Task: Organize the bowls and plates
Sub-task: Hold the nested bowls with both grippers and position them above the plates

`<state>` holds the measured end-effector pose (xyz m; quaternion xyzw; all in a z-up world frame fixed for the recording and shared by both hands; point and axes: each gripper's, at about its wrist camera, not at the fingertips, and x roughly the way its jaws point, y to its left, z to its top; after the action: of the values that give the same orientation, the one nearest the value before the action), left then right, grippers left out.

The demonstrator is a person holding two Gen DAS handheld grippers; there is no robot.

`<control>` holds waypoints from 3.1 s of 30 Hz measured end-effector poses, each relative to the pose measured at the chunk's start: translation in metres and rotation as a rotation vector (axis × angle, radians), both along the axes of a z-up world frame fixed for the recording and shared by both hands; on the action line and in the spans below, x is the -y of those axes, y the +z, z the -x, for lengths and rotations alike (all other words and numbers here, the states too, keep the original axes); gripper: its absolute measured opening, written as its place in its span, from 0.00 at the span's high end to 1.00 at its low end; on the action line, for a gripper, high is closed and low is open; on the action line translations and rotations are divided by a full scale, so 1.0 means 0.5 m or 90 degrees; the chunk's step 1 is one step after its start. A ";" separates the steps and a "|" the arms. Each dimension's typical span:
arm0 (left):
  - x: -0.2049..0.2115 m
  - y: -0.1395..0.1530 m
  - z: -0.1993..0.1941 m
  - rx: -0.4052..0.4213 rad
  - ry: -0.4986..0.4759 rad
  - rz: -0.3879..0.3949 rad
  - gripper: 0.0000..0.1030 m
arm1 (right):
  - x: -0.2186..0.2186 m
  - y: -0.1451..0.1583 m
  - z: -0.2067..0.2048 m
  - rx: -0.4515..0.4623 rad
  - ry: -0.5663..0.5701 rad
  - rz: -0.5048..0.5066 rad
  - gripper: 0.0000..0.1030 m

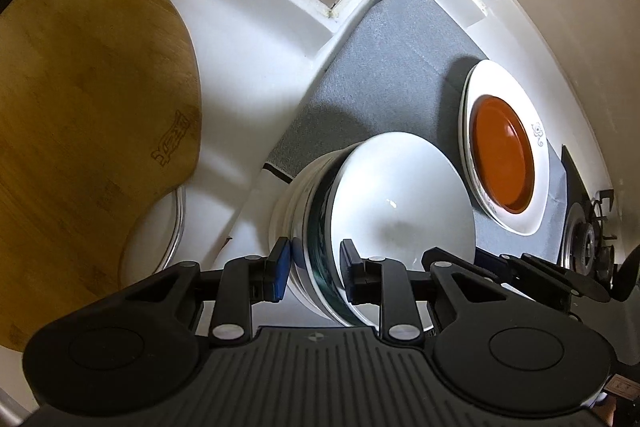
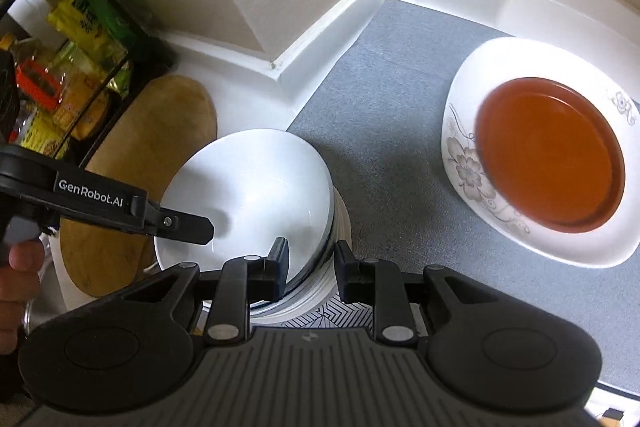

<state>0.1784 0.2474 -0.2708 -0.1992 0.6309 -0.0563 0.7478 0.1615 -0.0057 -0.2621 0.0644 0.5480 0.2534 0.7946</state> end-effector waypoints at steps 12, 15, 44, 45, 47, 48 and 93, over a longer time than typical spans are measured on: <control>-0.025 0.039 0.015 0.059 -0.061 0.039 0.74 | 0.021 0.023 0.031 -0.004 0.019 -0.045 0.70; -0.025 0.022 0.017 0.052 -0.061 0.036 0.71 | 0.022 0.023 0.032 -0.001 0.017 -0.046 0.72; -0.048 -0.124 -0.045 -0.031 0.013 0.085 0.27 | 0.070 -0.149 -0.034 -0.196 -0.162 -0.226 0.36; -0.048 -0.120 -0.045 -0.029 0.014 0.088 0.38 | 0.066 -0.149 -0.038 -0.195 -0.164 -0.220 0.36; -0.046 -0.105 -0.046 -0.026 0.004 0.106 0.59 | 0.057 -0.141 -0.038 -0.183 -0.156 -0.208 0.38; -0.041 -0.099 -0.045 -0.022 -0.004 0.095 0.61 | 0.059 -0.137 -0.035 -0.175 -0.149 -0.201 0.40; 0.101 -0.062 -0.013 -0.043 -0.076 -0.005 0.55 | 0.142 -0.135 0.024 -0.133 -0.195 -0.244 0.48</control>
<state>0.1848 0.1971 -0.3016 -0.1604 0.6668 -0.0915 0.7220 0.1496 -0.0767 -0.3297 0.3217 0.5528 0.2218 0.7360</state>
